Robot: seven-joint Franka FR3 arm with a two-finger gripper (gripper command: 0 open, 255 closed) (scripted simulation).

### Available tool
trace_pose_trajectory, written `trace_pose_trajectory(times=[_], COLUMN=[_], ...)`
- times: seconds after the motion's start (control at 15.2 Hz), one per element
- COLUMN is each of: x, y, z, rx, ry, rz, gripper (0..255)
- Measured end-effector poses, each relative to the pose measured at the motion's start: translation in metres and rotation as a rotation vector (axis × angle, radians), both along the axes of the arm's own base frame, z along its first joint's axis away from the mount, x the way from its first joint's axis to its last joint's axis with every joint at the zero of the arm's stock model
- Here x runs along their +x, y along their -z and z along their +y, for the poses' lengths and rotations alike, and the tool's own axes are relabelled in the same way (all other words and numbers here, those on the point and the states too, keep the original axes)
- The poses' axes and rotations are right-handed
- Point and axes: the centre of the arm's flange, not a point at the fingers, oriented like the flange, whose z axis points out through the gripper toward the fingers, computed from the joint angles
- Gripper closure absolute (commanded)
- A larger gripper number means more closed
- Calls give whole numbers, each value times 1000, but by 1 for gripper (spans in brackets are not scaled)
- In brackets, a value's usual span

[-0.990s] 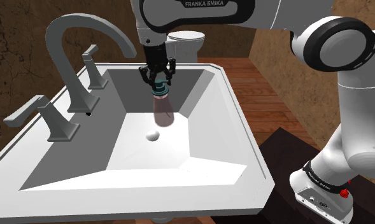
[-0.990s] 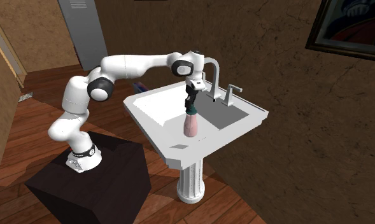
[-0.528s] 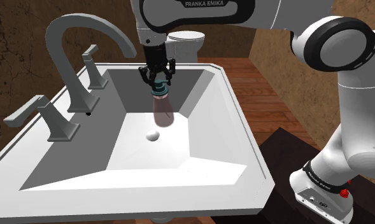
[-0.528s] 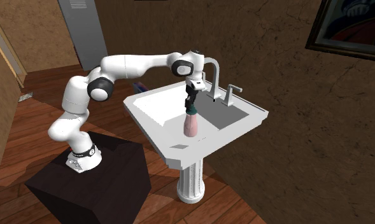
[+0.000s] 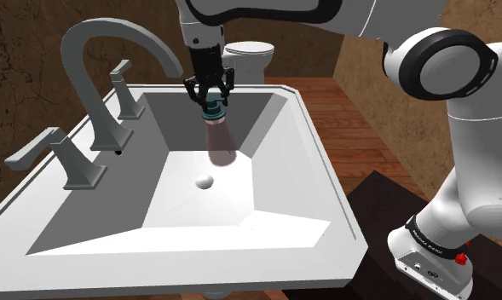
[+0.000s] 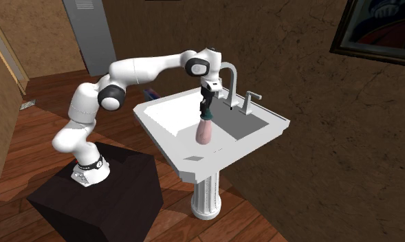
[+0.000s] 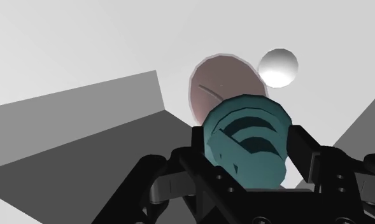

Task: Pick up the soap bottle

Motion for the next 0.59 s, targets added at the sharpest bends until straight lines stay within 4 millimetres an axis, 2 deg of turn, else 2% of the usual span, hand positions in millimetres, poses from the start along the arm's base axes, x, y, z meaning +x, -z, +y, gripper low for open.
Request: trace_pose_trajectory(times=[0.59], x=[0], y=[-45], z=[-1], rx=[0], ry=[-1], rz=[0], gripper=[255])
